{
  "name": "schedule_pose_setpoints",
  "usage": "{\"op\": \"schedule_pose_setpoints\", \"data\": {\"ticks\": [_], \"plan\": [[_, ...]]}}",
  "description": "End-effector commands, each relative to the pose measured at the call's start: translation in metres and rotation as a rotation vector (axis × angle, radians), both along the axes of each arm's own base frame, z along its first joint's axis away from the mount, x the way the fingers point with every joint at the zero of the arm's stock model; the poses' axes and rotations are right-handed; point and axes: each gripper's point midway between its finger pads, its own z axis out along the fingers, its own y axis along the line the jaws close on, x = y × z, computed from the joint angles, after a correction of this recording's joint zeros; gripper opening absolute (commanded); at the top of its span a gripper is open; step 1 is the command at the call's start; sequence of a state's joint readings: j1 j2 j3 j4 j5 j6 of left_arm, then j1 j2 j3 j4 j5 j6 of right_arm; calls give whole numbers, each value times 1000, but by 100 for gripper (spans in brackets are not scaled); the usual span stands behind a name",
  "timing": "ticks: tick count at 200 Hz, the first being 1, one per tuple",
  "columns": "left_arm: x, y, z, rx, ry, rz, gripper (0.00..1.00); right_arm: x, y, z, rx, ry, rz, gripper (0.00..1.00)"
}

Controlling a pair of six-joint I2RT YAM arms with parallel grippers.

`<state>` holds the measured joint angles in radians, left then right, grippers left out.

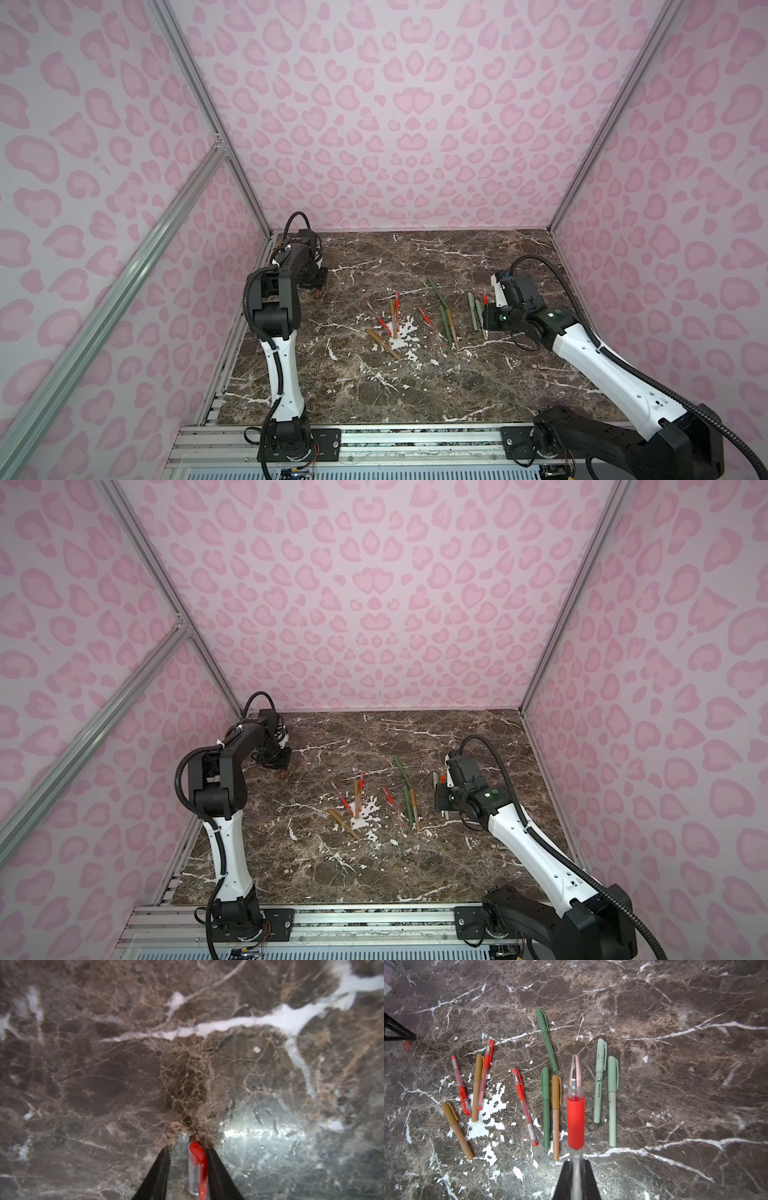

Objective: Open the pen caps
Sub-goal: 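Set the red cap down with the left gripper while the right holds the pen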

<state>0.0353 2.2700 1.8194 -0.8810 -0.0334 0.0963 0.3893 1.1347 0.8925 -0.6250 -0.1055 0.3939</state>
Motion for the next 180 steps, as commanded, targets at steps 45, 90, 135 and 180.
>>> {"op": "schedule_pose_setpoints", "data": {"ticks": [45, 90, 135, 180], "plan": [[-12, -32, 67, -105, -113, -17, 58, 22, -29, 9, -61, -3, -18, 0], [-41, -60, 134, -177, -291, -59, 73, 50, -67, -2, -116, 51, -79, 0], [-91, -73, 173, -264, -459, -95, 91, 76, -104, -29, -204, 172, -127, 0], [-134, -79, 195, -295, -647, -158, 98, 110, -133, -58, -215, 217, -180, 0]]}}
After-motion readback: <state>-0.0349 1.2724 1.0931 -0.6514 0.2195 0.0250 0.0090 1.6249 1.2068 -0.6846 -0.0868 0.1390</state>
